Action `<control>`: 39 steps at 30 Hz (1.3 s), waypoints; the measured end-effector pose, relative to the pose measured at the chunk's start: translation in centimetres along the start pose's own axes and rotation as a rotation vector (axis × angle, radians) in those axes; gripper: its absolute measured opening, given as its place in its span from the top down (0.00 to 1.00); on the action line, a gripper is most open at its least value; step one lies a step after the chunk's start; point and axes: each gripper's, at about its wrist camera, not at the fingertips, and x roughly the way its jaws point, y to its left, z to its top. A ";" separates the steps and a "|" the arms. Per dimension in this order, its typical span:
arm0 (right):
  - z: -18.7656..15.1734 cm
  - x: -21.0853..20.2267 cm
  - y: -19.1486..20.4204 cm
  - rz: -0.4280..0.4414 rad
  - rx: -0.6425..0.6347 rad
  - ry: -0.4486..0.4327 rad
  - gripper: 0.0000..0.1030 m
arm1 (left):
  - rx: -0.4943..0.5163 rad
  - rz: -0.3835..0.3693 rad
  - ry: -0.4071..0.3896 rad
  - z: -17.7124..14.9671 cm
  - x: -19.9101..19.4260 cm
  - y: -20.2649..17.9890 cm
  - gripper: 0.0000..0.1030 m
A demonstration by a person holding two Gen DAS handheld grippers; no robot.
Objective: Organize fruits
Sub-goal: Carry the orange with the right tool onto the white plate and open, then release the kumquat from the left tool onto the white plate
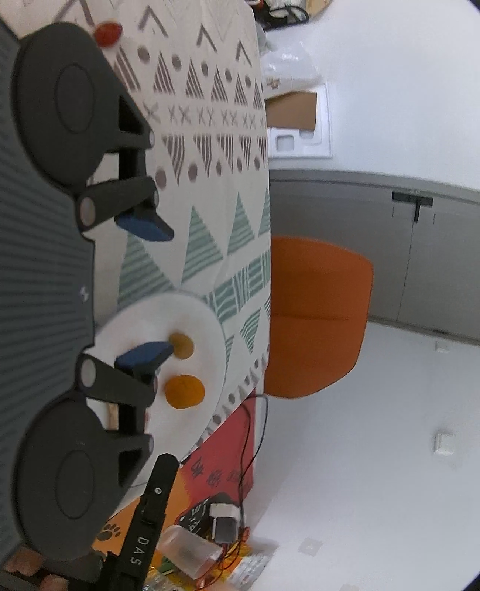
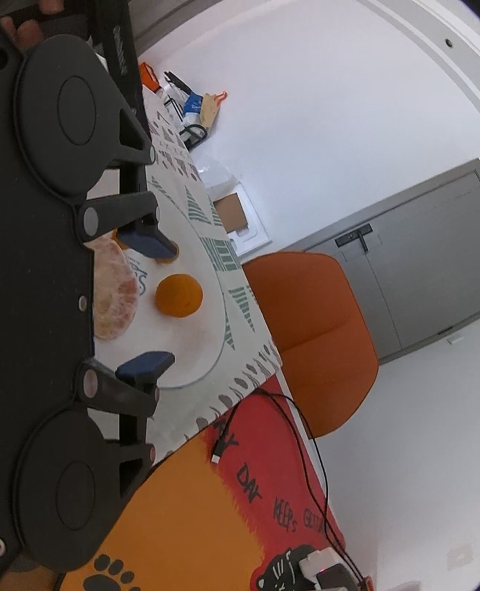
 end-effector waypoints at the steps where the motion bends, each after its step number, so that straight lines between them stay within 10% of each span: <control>1: -0.1 0.1 0.2 0.006 -0.012 -0.002 0.39 | -0.006 0.005 -0.008 0.0 -0.4 0.4 0.40; 12: -1.4 0.1 2.9 0.069 -0.111 0.001 0.28 | -0.084 0.115 -0.101 0.0 -5.8 5.0 0.22; 39: -2.0 0.1 7.9 0.124 -0.213 0.087 0.16 | -0.173 0.247 -0.080 -4.8 -11.7 10.7 0.20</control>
